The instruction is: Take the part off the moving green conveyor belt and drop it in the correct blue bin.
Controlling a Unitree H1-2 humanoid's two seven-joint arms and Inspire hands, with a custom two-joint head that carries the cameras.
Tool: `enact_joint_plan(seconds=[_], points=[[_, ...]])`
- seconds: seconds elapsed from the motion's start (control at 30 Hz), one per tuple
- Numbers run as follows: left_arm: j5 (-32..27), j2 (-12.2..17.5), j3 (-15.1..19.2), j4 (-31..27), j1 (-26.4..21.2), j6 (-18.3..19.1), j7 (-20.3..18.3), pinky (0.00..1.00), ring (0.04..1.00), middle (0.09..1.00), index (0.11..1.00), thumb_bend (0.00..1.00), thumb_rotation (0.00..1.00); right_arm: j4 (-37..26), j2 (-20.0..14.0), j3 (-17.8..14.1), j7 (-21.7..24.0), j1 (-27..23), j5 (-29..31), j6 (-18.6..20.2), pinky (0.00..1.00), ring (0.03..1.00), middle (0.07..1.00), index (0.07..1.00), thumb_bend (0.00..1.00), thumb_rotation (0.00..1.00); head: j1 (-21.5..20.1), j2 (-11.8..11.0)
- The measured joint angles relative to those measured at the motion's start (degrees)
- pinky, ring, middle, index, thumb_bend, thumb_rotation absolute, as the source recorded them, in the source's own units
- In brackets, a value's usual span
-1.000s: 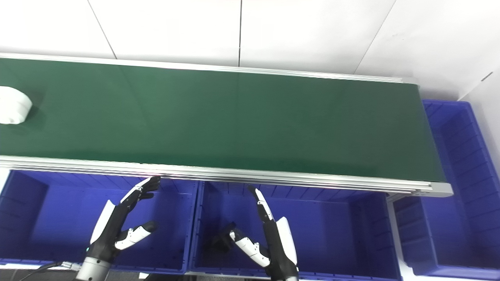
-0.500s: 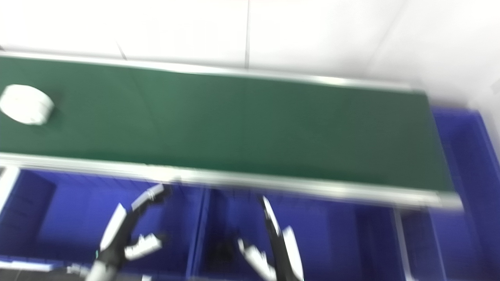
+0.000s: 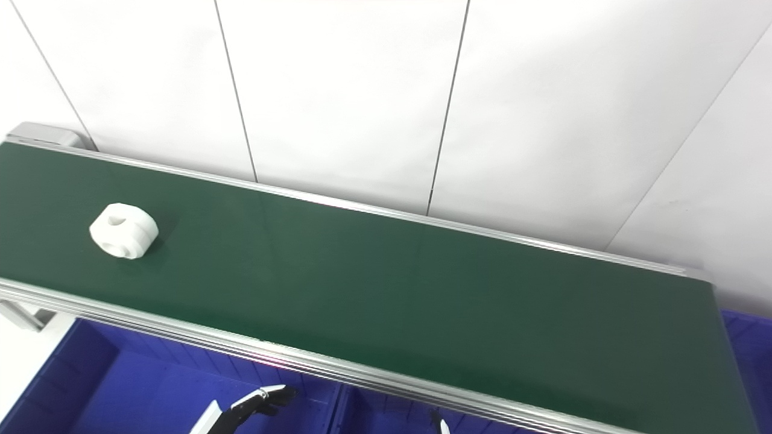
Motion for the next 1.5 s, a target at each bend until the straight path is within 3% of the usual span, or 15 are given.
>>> enact_joint_plan(seconds=[0.2, 0.3, 0.43, 0.5, 0.63, 0.73, 1.0, 1.1, 1.27, 1.3, 1.5], points=[[0.3, 0.6, -0.1, -2.4, -0.1, 0.1, 1.2, 0.69, 0.754, 0.791, 0.771, 0.84, 0.82, 0.5, 0.1, 0.3, -0.6, -0.8, 0.0, 0.0, 1.0, 1.0, 1.0, 1.0, 0.66, 0.98, -0.2, 0.0], [3.2, 2.2, 0.0, -8.4, -0.1, -0.1, 4.6, 0.66, 0.725, 0.767, 0.758, 0.8, 0.82, 0.7, 0.2, 0.5, -0.7, -1.1, 0.1, 0.0, 1.0, 1.0, 1.0, 1.0, 0.66, 0.98, 0.2, -0.2], [7.8, 3.7, 0.0, -13.4, -0.8, -0.2, 13.9, 0.64, 0.709, 0.754, 0.766, 0.79, 0.85, 1.8, 0.3, 0.5, -1.2, -1.8, -0.4, 0.0, 1.0, 1.0, 1.0, 1.0, 0.68, 1.0, 0.1, -0.5], [8.4, 5.1, -0.4, -15.9, -1.7, -0.2, 16.4, 0.66, 0.716, 0.759, 0.773, 0.81, 0.84, 2.0, 0.3, 0.5, -1.9, -2.0, -0.9, 0.0, 1.0, 1.0, 1.0, 1.0, 0.69, 1.0, 0.1, -0.5], [8.6, 8.6, -1.0, -19.1, -4.4, -0.2, 19.3, 0.68, 0.727, 0.762, 0.776, 0.85, 0.8, 2.6, 0.5, 0.6, -2.2, -2.6, -1.1, 0.0, 1.0, 1.0, 1.0, 1.0, 0.7, 1.0, 0.4, -0.9], [8.5, 9.9, -0.3, -20.1, -6.0, -0.2, 20.3, 0.69, 0.741, 0.779, 0.796, 0.85, 0.83, 2.8, 0.6, 0.6, -2.2, -2.9, -1.1, 0.0, 0.99, 0.999, 1.0, 1.0, 0.69, 1.0, 1.9, -1.6], [8.8, 10.4, 7.2, -23.4, -6.3, -0.3, 14.8, 0.69, 0.764, 0.811, 0.811, 0.86, 0.82, 2.9, 0.2, 1.3, -2.4, -3.2, -0.5, 0.0, 1.0, 1.0, 1.0, 1.0, 0.66, 1.0, 2.5, -1.9], [7.7, 10.4, 10.2, -23.4, -6.5, -0.3, 11.3, 0.72, 0.774, 0.812, 0.813, 0.79, 0.76, 3.2, 0.1, 1.5, -2.9, -3.4, -0.5, 0.0, 1.0, 1.0, 1.0, 1.0, 0.65, 1.0, 2.8, -2.2], [4.9, 10.4, 16.3, -22.9, -7.5, -0.3, 2.5, 0.77, 0.816, 0.842, 0.847, 0.77, 0.74, 3.6, -0.4, 2.5, -3.6, -3.8, -0.4, 0.0, 1.0, 1.0, 1.0, 1.0, 0.66, 1.0, 2.8, -2.1], [4.7, 10.4, 17.3, -22.5, -7.9, -0.3, 0.3, 0.79, 0.837, 0.866, 0.867, 0.74, 0.69, 3.6, -0.4, 2.5, -3.7, -3.9, -0.3, 0.0, 1.0, 0.999, 0.997, 1.0, 0.68, 1.0, 3.1, -1.9], [2.6, 10.3, 25.8, -20.4, -12.0, -0.2, -15.7, 0.83, 0.877, 0.909, 0.905, 0.69, 0.57, 3.6, -0.9, 3.3, -4.6, -4.1, 0.4, 0.0, 1.0, 1.0, 0.989, 1.0, 0.69, 0.99, 3.2, -2.1]])
